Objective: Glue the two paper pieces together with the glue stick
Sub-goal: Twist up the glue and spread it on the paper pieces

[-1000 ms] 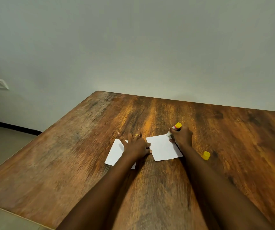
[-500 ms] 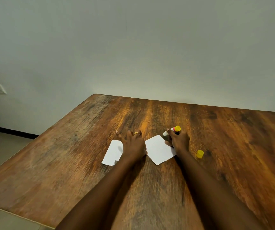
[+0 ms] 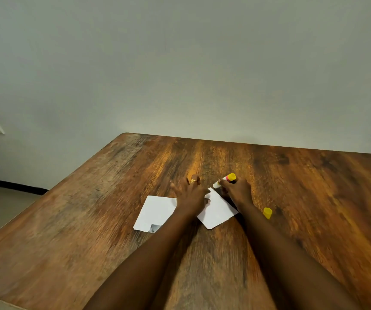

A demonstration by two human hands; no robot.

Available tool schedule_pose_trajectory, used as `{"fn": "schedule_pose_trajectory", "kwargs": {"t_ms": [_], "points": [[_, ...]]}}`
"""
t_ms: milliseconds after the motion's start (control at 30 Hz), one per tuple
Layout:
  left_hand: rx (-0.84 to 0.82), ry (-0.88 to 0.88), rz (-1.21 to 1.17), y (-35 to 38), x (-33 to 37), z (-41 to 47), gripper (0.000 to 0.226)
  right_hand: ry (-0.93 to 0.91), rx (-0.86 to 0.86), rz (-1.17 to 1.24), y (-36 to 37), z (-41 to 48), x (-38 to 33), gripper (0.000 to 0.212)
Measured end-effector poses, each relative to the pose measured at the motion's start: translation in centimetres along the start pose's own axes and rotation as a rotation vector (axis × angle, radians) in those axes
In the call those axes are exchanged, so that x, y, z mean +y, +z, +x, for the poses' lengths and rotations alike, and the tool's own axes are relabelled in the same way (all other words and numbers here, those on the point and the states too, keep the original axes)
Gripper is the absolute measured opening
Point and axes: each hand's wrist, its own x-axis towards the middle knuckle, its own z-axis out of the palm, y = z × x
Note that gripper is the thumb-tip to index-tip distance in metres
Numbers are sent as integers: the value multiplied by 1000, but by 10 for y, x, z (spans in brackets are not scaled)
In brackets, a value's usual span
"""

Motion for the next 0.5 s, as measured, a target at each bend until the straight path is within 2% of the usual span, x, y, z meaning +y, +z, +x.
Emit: {"fn": "schedule_pose_trajectory", "kwargs": {"t_ms": [100,500], "points": [[-10,6,-7,5,-1,3,36,-38,-44,-21,0,2,-2,15],[18,-12,-61,9,1,6,29,-92,-117,-114,3,10,-5,19]]}}
